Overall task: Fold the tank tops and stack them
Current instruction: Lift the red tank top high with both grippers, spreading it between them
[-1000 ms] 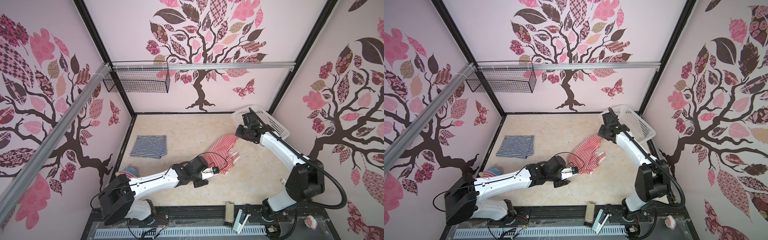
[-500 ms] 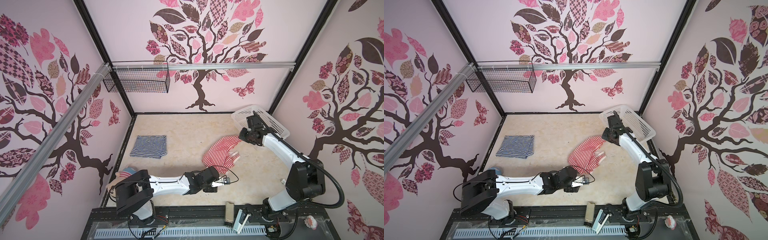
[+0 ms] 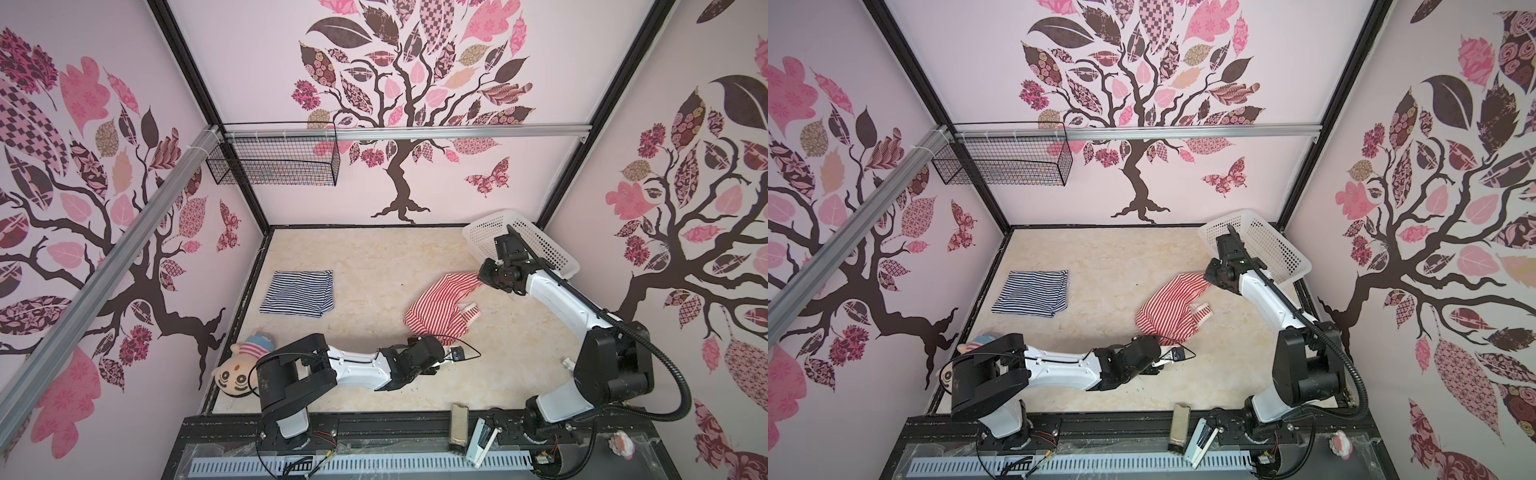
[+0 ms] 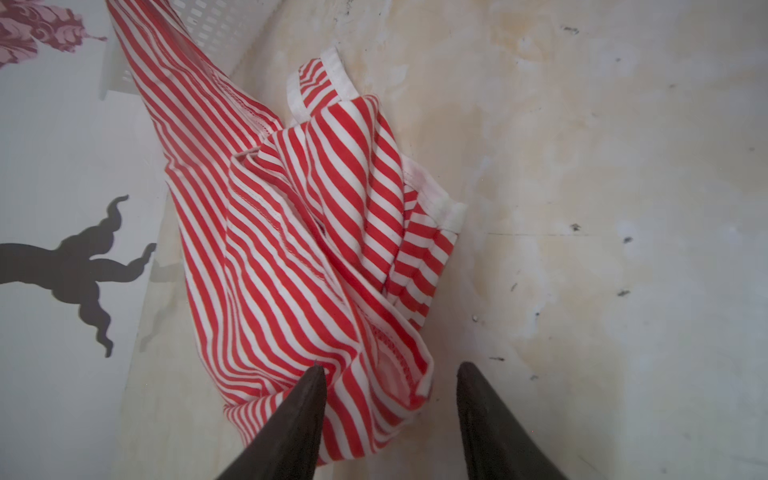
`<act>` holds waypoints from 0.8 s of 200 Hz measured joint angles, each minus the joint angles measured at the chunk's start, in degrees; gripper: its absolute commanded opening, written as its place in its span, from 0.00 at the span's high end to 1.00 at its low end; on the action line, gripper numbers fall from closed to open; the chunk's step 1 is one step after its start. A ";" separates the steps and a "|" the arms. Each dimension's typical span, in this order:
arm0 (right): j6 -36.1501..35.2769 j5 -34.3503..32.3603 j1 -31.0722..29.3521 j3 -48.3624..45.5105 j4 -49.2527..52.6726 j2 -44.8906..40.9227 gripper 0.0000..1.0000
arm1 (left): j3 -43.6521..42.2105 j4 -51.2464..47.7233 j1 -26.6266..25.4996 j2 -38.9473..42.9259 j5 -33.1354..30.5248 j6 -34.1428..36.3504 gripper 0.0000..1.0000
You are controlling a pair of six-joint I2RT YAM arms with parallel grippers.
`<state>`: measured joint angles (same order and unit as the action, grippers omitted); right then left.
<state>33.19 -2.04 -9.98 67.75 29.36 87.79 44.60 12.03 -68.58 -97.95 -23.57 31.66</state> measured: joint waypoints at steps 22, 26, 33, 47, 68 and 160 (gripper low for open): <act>0.00 0.17 0.00 0.00 -0.02 -0.17 1.00 | -1.29 1.22 0.00 0.87 -1.14 -0.09 0.86; 0.00 0.20 0.00 0.00 0.00 -0.17 1.00 | -1.55 1.14 0.00 1.22 -1.14 0.17 0.90; 0.00 0.22 0.00 0.00 0.00 -0.17 1.00 | -2.05 1.05 0.00 2.05 -1.40 -0.02 0.96; 0.00 0.39 0.00 0.00 -0.02 -0.20 1.00 | -2.58 0.52 0.02 3.80 -1.70 -0.07 1.00; 0.00 1.25 0.00 0.00 0.00 -0.39 1.00 | -2.67 -0.15 0.87 6.58 -1.75 -0.17 1.00; 0.20 10.43 -1.55 6.88 4.20 -13.55 1.00 | 19.58 -28.83 36.52 26.18 12.98 -9.14 1.00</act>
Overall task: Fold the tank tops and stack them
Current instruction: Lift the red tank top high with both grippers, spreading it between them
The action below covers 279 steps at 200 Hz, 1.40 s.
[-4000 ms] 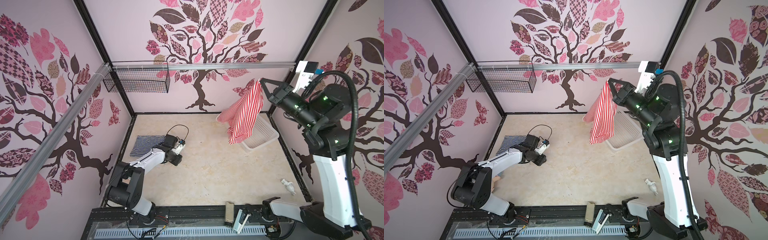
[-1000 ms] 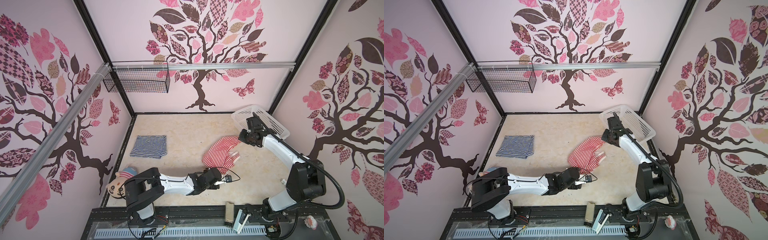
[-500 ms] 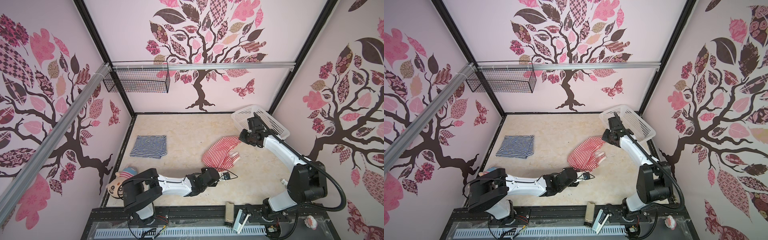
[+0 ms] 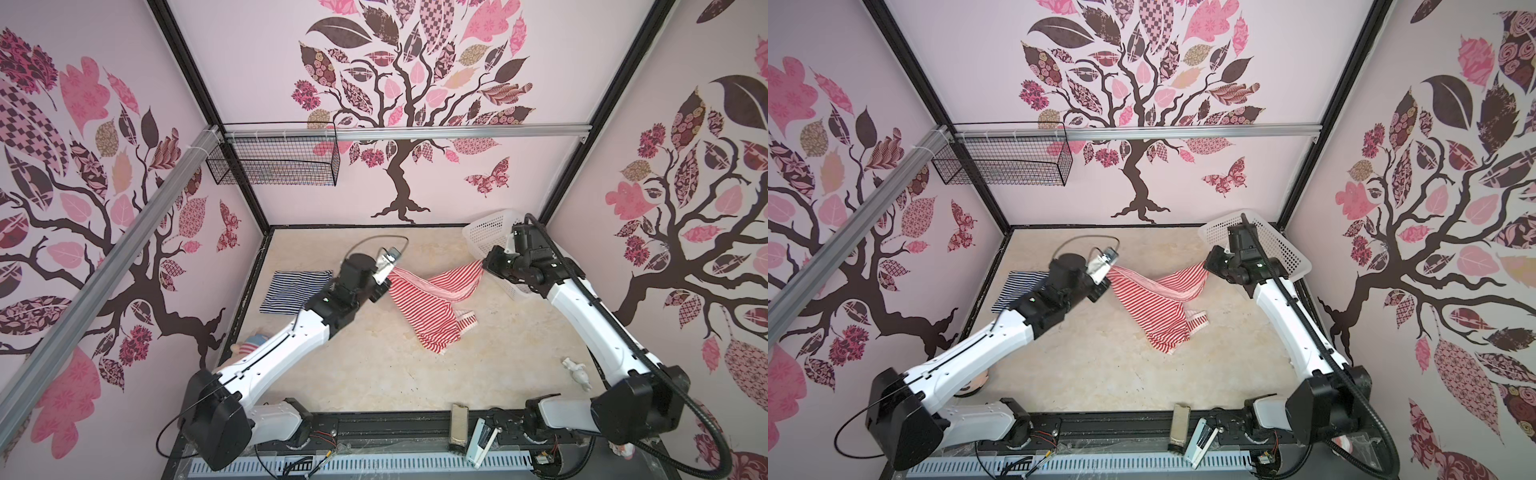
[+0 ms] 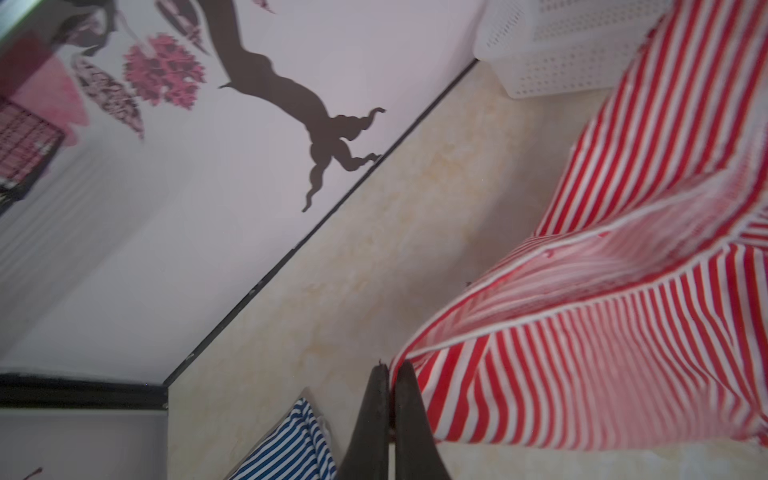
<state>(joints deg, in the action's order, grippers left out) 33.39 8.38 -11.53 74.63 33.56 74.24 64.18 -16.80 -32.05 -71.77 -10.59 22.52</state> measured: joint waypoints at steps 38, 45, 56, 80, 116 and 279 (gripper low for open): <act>0.15 2.99 -2.29 5.90 2.49 -7.67 1.00 | 13.33 -11.50 9.70 4.70 7.26 -2.97 1.00; 0.07 3.43 -2.95 6.82 2.89 -9.09 1.00 | 14.95 -13.09 10.60 5.49 8.22 -3.19 1.00; -0.02 4.35 -3.61 7.98 3.50 -11.28 1.00 | 17.18 -15.69 11.45 6.69 9.18 -3.32 1.00; -0.02 6.54 -4.17 10.32 5.35 -15.93 1.00 | 21.24 -21.66 11.67 8.48 10.80 -3.61 1.00; -0.02 8.96 -4.17 17.16 9.09 -20.44 1.00 | 25.49 -30.42 11.67 10.62 12.39 -4.59 1.00; 0.22 10.71 -3.45 25.42 9.97 8.09 1.00 | 32.76 -24.98 20.92 -12.31 16.87 -5.86 1.00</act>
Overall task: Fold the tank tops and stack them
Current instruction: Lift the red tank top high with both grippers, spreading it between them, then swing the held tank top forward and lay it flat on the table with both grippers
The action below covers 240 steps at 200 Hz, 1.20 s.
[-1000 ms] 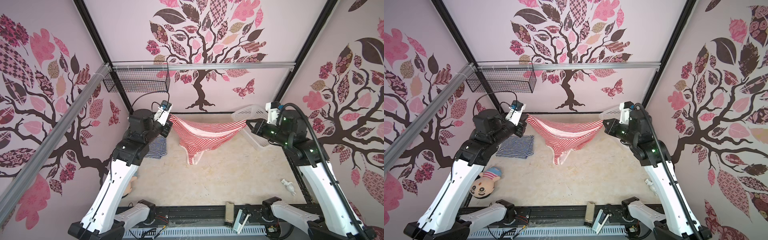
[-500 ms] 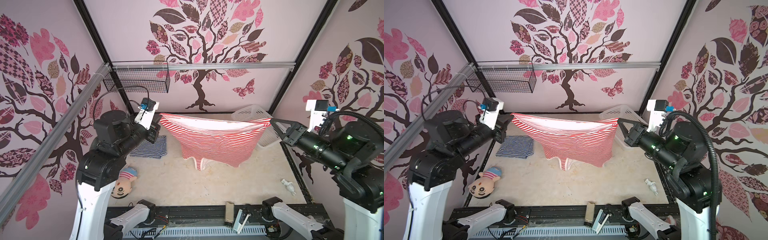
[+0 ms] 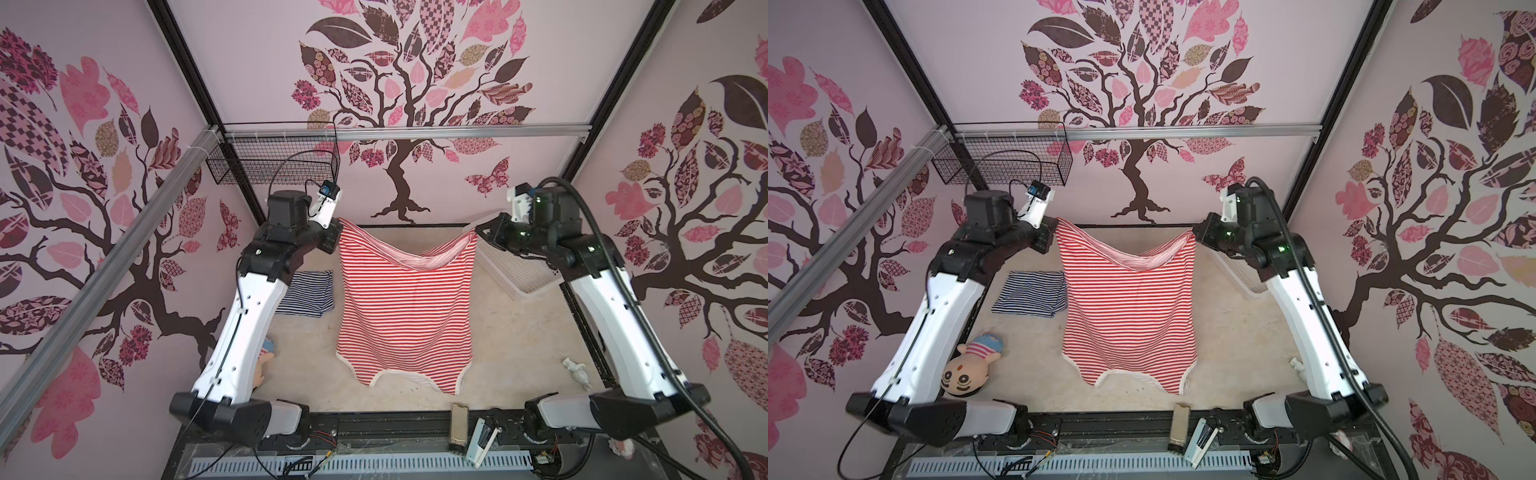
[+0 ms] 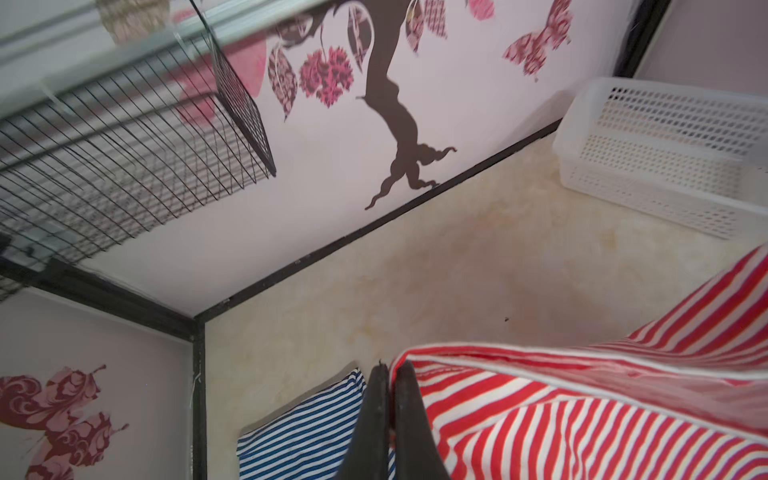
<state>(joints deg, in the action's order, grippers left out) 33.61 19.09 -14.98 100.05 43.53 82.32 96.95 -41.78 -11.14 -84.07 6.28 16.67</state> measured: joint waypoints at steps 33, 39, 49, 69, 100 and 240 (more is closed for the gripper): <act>3.91 6.51 3.54 6.12 -7.58 14.16 1.00 | 15.78 -0.44 2.23 -22.99 0.11 0.44 1.00; 4.87 7.67 4.61 9.40 -8.50 17.66 1.00 | 22.73 -1.75 2.47 -28.44 -0.04 0.20 1.00; 5.86 8.68 6.05 15.87 -9.14 23.26 1.00 | 35.26 -3.78 2.80 -36.94 -0.22 -0.15 1.00; 6.12 10.27 7.91 34.91 -7.26 34.77 1.00 | 55.54 -7.48 3.45 -47.89 0.09 -2.27 1.00; 5.05 12.39 8.76 49.13 -4.81 37.07 1.00 | 45.38 -3.89 4.22 -35.32 1.95 -5.31 1.00; 8.33 16.68 7.67 -60.96 -38.60 0.35 1.00 | -44.39 8.46 4.39 -1.42 14.75 8.24 1.00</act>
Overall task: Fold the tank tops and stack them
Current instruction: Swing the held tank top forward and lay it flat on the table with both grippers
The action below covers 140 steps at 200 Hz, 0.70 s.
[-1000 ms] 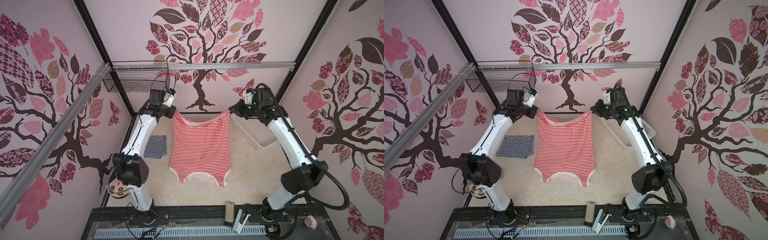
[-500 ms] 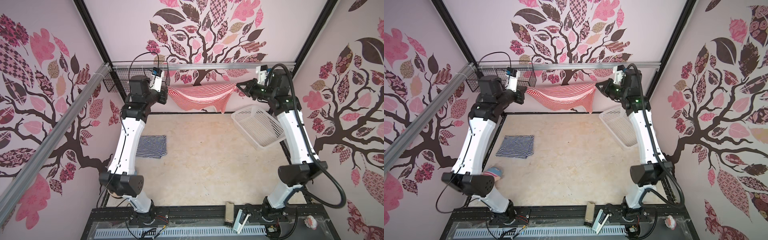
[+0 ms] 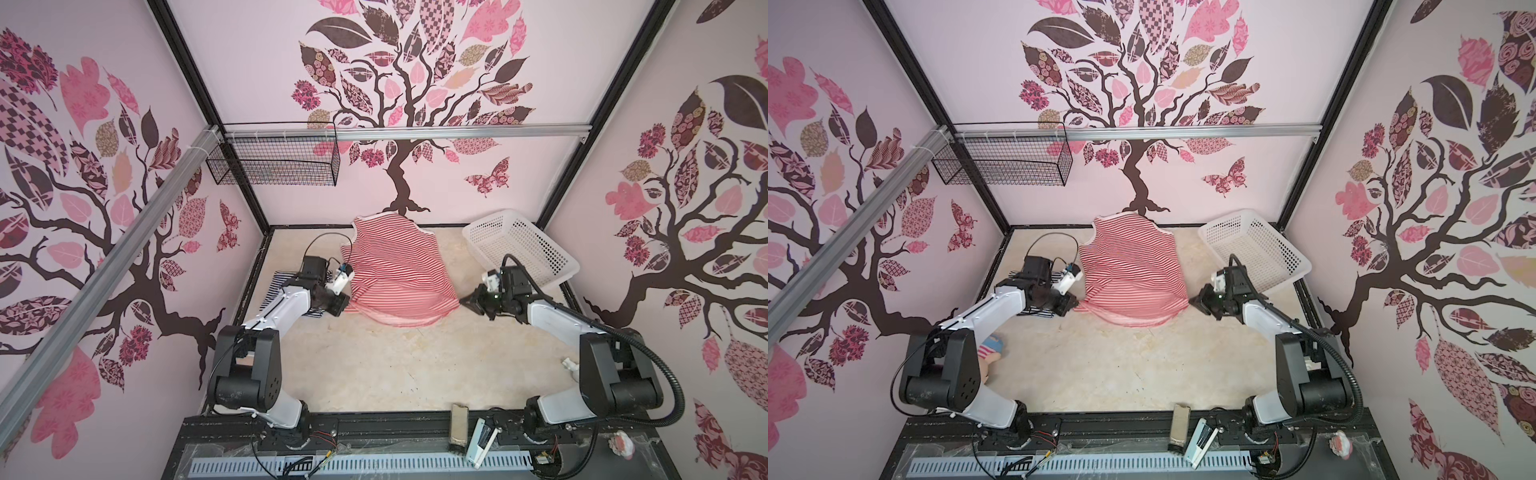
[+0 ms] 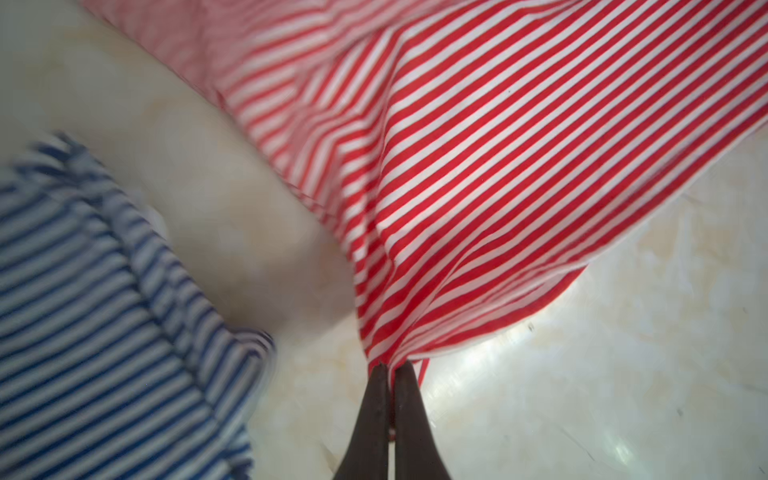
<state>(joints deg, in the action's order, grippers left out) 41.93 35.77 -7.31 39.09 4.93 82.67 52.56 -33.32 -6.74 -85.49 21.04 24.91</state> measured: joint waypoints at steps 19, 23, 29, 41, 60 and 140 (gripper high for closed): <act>-0.87 0.07 -0.02 -4.85 -0.07 -3.23 1.00 | -5.49 -1.81 -0.83 7.19 1.70 2.99 1.00; -1.11 0.07 -0.02 -5.27 -0.13 -3.82 1.00 | -6.16 -2.01 -1.07 8.26 1.81 3.54 1.00; -1.57 0.09 -0.02 -5.86 -0.28 -4.81 1.00 | -7.23 -2.45 -1.77 9.92 2.01 4.42 1.00; -2.49 0.09 -0.02 -6.71 -0.44 -6.36 1.00 | -8.87 -3.28 -3.58 11.76 2.10 6.10 1.00; -3.67 0.02 -0.02 -7.96 -0.09 -8.13 1.00 | -11.58 -4.96 -5.95 12.87 1.66 8.31 1.00; -7.21 -4.00 -0.02 -10.40 6.75 -15.85 0.95 | -15.19 -10.88 -6.43 18.16 -6.97 16.92 1.00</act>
<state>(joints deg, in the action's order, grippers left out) 34.72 31.77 -7.33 28.69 11.68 66.83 37.36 -44.21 -13.17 -67.33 14.06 41.82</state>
